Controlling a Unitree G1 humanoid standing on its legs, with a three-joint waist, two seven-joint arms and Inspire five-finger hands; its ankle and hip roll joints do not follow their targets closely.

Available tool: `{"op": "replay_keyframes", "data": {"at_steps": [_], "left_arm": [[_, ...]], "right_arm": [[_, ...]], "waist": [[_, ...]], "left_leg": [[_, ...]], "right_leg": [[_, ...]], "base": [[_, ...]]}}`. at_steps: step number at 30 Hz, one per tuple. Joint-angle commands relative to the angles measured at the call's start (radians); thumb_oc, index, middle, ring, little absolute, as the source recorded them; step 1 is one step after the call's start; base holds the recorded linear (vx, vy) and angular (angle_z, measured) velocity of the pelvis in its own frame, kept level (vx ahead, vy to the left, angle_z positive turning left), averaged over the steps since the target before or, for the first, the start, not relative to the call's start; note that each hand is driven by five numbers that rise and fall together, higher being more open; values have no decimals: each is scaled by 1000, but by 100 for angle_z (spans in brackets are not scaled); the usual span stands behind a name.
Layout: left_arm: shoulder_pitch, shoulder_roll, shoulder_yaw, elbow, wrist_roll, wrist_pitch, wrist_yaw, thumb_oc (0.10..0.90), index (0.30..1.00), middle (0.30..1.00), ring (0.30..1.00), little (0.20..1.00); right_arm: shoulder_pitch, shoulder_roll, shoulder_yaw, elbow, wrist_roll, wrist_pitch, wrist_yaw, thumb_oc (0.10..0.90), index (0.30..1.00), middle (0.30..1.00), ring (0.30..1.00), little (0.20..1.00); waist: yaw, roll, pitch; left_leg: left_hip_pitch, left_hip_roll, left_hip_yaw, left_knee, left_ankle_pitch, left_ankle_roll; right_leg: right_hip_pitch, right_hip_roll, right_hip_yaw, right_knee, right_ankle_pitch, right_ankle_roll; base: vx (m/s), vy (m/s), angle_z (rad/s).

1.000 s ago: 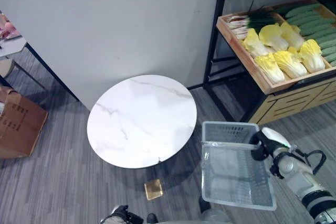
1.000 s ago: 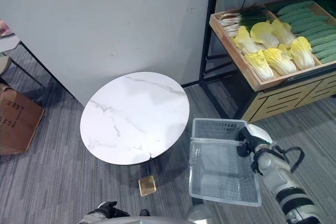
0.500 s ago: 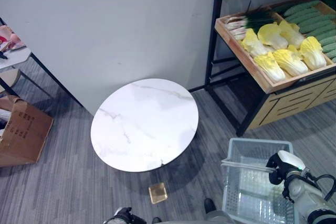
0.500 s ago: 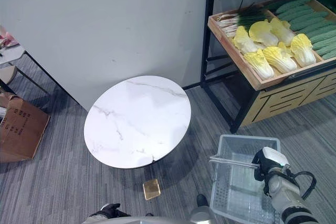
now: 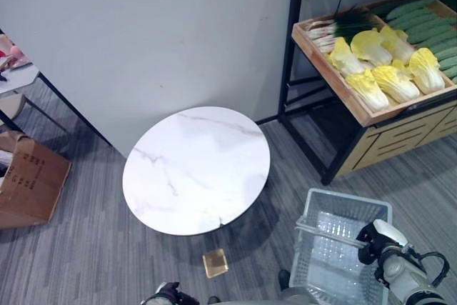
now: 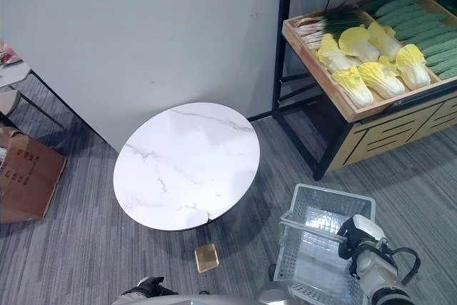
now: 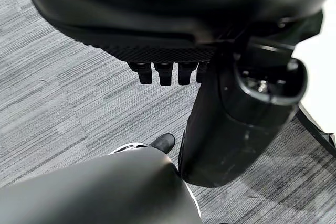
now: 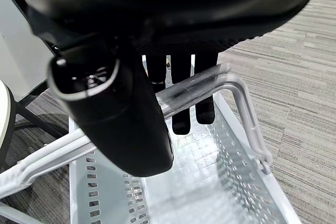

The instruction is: Get the vegetables into the basket

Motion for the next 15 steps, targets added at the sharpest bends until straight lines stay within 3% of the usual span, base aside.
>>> {"op": "replay_keyframes", "data": {"at_steps": [1, 9, 15], "left_arm": [[-13, 52, -39, 73, 28, 15, 10, 900, 1000, 1000, 1000, 1000], [-28, 64, -46, 67, 47, 11, 8, 900, 1000, 1000, 1000, 1000], [-71, 87, -66, 45, 71, 3, 10, 900, 1000, 1000, 1000, 1000]], "right_arm": [[-113, 0, -62, -53, 32, -29, -66, 400, 300, 300, 300, 300], [-110, 36, -57, -55, 54, -31, -71, 400, 300, 300, 300, 300], [-105, 63, -53, -77, 54, -34, -80, 400, 300, 300, 300, 300]], "waist": [[-7, -92, 11], [-30, -96, 31], [-69, -107, 80]], "left_leg": [[50, -86, -7, 8, -64, -1], [47, -99, 52, 8, -82, 19], [22, -98, 134, 8, -85, 28]], "right_leg": [[47, 1, 19, 59, -58, 32], [-8, 5, 79, 91, -43, 57], [-123, 13, 123, 189, -12, 101]], "base": [[0, 37, -6], [-7, 58, -21], [-60, 83, -49]]}}
